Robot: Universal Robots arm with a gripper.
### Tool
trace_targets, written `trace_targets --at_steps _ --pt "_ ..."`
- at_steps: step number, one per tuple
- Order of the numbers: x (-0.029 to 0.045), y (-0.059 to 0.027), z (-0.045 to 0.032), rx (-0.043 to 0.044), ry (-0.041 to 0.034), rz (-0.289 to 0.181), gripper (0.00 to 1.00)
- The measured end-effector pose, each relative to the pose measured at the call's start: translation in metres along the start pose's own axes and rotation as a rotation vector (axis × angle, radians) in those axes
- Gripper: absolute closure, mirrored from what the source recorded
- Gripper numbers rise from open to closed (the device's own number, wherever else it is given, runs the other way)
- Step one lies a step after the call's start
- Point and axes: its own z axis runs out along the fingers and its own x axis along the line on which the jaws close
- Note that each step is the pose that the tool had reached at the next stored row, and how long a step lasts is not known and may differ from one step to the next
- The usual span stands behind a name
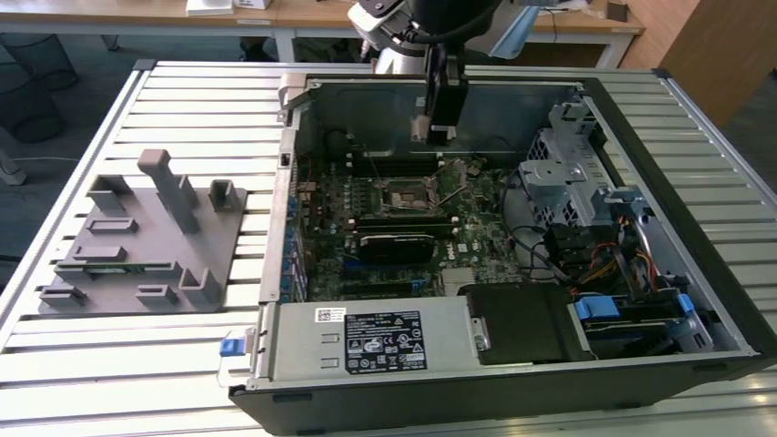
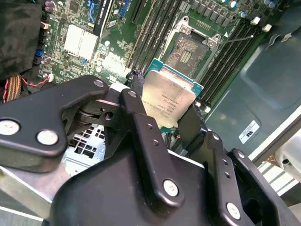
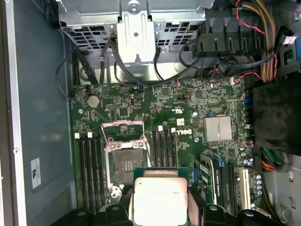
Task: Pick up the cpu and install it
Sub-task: 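Place the cpu into insertion slot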
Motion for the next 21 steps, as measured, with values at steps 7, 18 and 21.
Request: trace_targets --at_steps 7,18,21 --pt "0.0004 -0.0002 0.0081 -0.0117 -0.0021 0.003 0.46" --pt "0.0005 -0.0009 0.0113 -0.0174 0.0001 -0.118 0.46" --pt "0.0005 -0.0009 0.0114 -0.0175 0.0002 -0.118 0.46"
